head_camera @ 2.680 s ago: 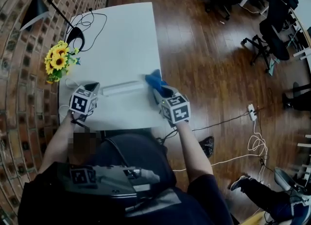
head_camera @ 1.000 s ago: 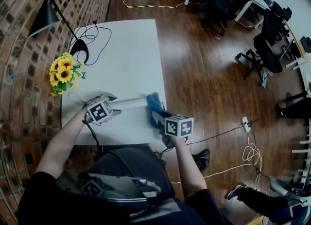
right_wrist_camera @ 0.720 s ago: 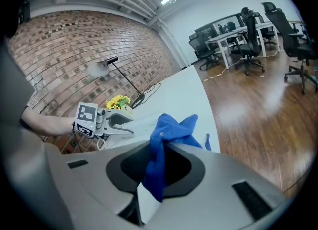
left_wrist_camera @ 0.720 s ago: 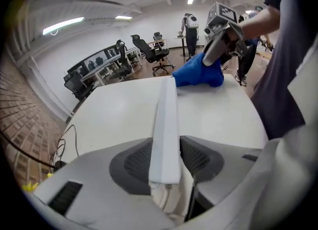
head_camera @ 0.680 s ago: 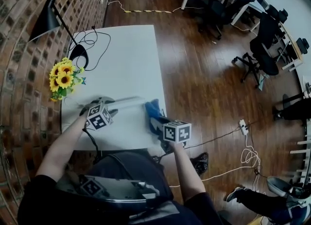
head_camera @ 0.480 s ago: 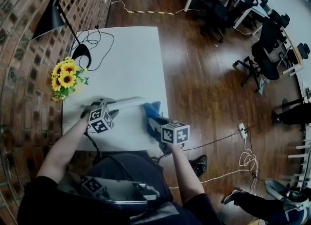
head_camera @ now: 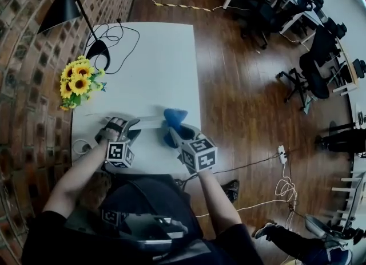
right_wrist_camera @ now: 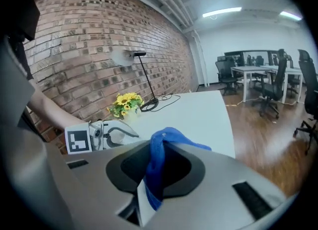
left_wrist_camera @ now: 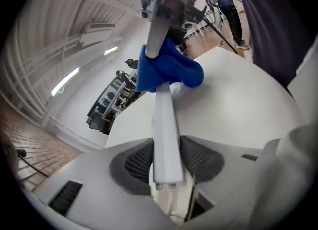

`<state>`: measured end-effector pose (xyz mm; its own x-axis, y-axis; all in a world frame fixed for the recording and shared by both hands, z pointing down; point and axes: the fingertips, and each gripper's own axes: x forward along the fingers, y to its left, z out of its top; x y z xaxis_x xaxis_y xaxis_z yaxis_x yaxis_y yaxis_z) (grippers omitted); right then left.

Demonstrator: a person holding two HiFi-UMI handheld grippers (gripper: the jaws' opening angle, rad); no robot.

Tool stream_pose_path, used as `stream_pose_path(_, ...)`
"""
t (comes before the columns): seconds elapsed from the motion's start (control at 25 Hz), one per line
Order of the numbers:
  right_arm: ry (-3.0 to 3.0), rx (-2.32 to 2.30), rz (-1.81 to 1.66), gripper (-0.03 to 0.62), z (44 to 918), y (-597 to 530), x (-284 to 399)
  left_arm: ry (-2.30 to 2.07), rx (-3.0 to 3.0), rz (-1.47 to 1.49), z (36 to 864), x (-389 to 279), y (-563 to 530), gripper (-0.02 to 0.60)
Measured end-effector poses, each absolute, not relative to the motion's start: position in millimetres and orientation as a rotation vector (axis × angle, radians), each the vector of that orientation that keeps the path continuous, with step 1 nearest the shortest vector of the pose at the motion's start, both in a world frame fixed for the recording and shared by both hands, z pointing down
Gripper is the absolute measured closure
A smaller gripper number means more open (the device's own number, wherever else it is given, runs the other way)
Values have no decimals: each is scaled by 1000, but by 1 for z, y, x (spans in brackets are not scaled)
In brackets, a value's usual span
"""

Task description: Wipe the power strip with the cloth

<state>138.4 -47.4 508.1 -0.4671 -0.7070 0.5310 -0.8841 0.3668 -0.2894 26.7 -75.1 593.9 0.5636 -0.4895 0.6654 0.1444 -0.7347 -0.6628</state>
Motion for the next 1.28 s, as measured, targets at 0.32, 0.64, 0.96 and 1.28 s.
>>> stream_pose_path(0.32, -2241, 1322, 887, 530, 546, -65, 107, 406, -2073, -1108, 589, 22, -59, 399)
stream_pose_path(0.64, -2204, 1317, 1206, 533, 563, -54, 107, 779, -2550, -1104, 560, -25, -57, 397)
stream_pose_path(0.96, -2247, 1338, 1224, 533, 578, -42, 106, 983, -2943, -1101, 560, -40, -51, 493)
stream_pose_path(1.28, -2265, 1348, 1243, 533, 580, -40, 107, 1444, -3144, -1066, 563, -35, -97, 561)
